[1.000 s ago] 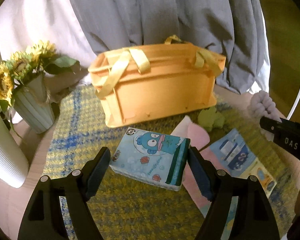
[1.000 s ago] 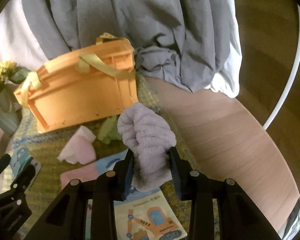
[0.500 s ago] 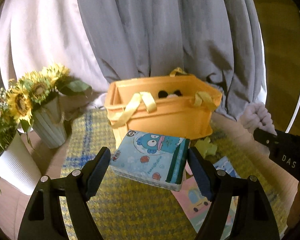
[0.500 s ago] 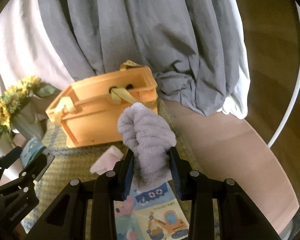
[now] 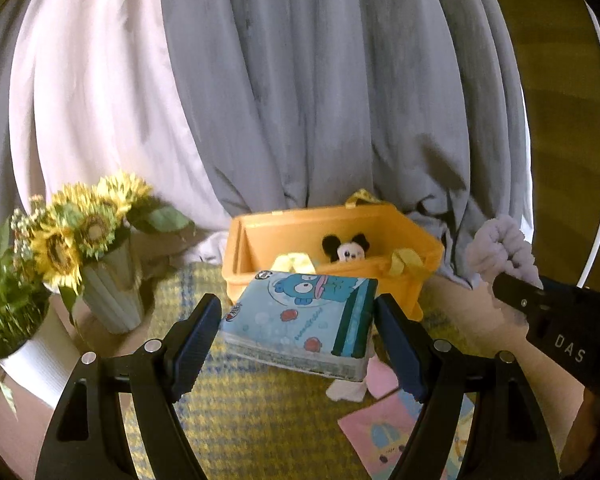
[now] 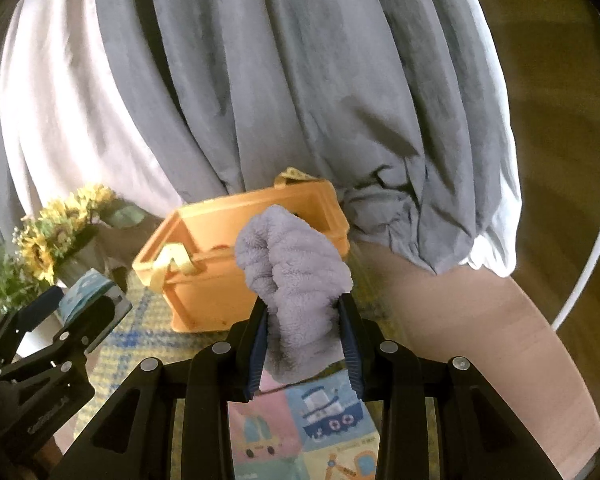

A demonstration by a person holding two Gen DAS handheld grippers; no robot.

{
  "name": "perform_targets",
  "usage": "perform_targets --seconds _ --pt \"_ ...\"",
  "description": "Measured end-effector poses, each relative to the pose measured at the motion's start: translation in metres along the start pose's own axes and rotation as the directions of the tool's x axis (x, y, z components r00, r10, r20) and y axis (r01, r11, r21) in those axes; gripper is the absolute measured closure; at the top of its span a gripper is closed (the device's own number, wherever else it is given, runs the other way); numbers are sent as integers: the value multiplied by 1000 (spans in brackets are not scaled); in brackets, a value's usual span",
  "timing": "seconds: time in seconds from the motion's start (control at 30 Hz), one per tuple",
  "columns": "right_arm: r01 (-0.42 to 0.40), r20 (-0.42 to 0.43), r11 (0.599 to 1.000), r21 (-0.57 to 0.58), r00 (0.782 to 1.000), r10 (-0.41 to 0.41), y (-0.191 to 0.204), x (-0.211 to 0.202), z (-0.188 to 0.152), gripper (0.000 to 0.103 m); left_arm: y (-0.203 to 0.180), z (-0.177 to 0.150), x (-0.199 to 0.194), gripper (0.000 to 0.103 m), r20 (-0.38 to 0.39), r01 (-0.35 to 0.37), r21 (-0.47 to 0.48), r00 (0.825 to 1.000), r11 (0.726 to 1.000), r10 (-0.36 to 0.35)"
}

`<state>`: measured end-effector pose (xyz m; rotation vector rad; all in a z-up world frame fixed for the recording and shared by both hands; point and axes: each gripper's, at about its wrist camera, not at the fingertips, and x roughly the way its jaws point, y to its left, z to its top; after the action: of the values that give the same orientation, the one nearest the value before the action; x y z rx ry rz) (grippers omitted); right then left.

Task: Organize soft objects
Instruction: 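Carry the lavender wristband with the right gripper over the crate and release it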

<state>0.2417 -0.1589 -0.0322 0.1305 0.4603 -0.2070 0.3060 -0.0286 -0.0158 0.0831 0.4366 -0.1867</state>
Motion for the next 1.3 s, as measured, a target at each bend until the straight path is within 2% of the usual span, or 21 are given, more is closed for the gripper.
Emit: perform_targets --seconds 0.23,0.6,1.3 --pt "-31 56 1000 -2 998 31 3 0 19 68 3 19 -2 25 58 -21 2 998 1000 21" --pt "-85 88 996 -29 992 87 13 18 45 68 9 45 11 25 120 -33 2 992 999 33" --pt "-105 122 991 -78 986 114 29 70 91 68 19 78 74 26 151 -41 37 988 998 35"
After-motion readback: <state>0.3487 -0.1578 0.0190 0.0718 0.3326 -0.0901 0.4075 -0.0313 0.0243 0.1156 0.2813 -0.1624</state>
